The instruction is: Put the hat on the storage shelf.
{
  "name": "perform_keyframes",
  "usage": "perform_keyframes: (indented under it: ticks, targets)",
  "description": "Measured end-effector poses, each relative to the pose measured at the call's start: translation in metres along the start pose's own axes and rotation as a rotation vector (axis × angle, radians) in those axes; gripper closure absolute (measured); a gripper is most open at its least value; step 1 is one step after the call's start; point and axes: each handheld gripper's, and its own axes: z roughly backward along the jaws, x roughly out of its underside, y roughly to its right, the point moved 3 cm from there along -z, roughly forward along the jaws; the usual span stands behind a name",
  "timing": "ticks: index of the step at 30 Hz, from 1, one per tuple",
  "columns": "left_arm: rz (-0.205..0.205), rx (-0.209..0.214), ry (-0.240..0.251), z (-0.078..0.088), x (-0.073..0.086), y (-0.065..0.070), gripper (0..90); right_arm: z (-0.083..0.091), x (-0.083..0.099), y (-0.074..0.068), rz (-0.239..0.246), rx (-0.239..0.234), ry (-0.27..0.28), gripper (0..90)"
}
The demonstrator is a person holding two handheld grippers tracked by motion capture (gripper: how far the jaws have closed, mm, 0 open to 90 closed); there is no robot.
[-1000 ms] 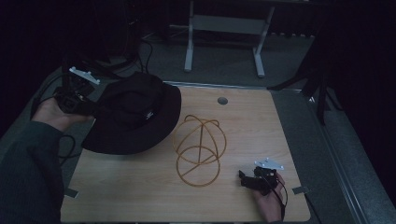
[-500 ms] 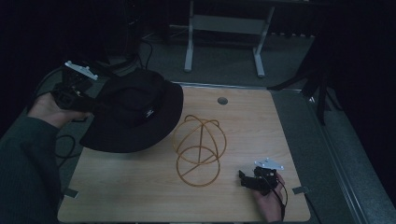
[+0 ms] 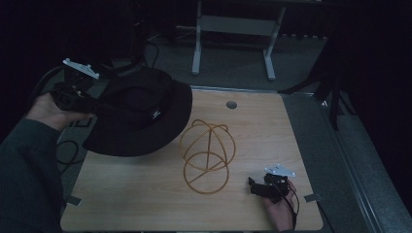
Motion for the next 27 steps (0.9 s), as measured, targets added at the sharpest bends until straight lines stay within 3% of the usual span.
perform_keyframes:
  ticks: [15,27]
  targets:
    - [-0.039,0.021,0.029,0.01,-0.014,0.009,88.2,0.0,0.0,0.0,0.0,0.0,0.0,12.5]
    - [-0.055,0.067,0.067,0.016,-0.02,0.014,88.1,0.0,0.0,0.0,0.003,0.001,0.001,12.5]
